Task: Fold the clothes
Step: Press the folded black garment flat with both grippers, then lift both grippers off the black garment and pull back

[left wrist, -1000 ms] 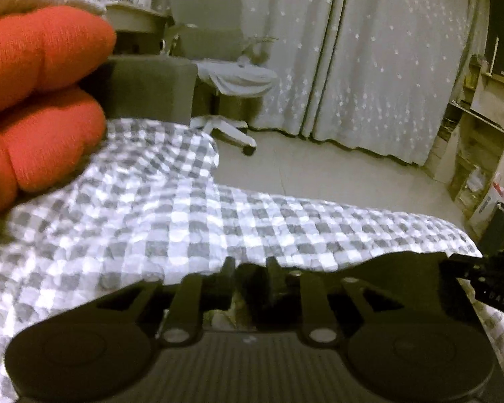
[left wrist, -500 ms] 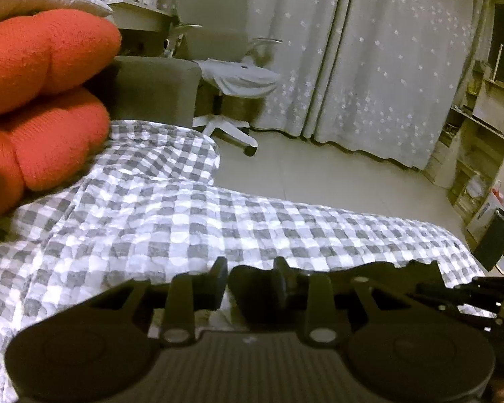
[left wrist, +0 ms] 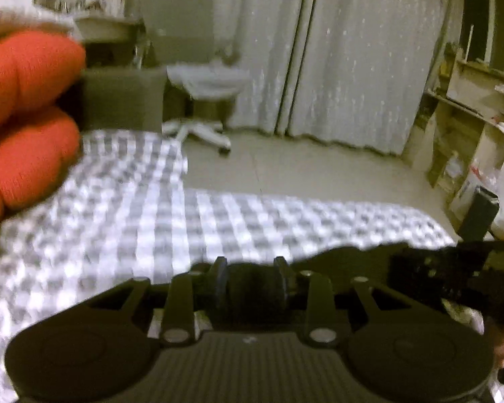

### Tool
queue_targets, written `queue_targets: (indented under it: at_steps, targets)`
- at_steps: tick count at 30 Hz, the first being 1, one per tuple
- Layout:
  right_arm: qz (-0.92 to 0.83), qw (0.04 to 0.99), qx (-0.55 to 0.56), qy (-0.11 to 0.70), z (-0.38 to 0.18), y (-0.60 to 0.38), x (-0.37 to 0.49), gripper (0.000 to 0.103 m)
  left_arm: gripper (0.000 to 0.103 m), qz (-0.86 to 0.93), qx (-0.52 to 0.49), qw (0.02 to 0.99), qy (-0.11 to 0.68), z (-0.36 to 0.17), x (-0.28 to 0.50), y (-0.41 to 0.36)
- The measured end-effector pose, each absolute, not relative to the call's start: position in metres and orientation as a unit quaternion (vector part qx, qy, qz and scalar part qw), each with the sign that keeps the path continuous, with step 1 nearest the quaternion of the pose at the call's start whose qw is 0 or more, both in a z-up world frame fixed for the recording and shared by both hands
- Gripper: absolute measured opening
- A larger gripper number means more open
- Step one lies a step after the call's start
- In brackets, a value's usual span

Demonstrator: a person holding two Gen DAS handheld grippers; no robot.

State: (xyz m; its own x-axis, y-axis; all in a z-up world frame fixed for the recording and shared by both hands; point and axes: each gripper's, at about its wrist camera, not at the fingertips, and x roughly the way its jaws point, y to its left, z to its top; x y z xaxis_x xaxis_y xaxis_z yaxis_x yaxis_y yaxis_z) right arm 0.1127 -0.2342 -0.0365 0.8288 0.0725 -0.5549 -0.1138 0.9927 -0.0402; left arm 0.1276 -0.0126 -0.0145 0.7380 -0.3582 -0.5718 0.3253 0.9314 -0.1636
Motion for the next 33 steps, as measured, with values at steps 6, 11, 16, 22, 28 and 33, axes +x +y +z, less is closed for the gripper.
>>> queue_targets:
  at_steps: [6, 11, 16, 22, 28, 33]
  targets:
    - [0.06, 0.948, -0.052, 0.308, -0.045, -0.23, 0.115, 0.026, 0.03, -0.167, -0.016, 0.923, 0.346, -0.038, 0.137, -0.015]
    - [0.058, 0.949, -0.052, 0.306, -0.045, -0.23, 0.114, 0.026, 0.01, -0.163, -0.025, 0.927, 0.336, -0.04, 0.138, -0.011]
    - [0.055, 0.949, -0.057, 0.304, -0.046, -0.228, 0.113, 0.026, 0.003, -0.172, -0.023, 0.936, 0.307, -0.034, 0.133, -0.01]
    - [0.053, 0.951, -0.061, 0.3, -0.047, -0.227, 0.113, 0.027, 0.002, -0.173, -0.021, 0.941, 0.291, -0.026, 0.132, -0.009]
    - [0.052, 0.952, -0.064, 0.295, -0.048, -0.227, 0.113, 0.027, 0.002, -0.166, -0.022, 0.943, 0.287, -0.027, 0.135, -0.008]
    - [0.05, 0.954, -0.065, 0.288, -0.048, -0.228, 0.113, 0.026, 0.002, -0.158, -0.015, 0.938, 0.309, -0.04, 0.139, -0.011]
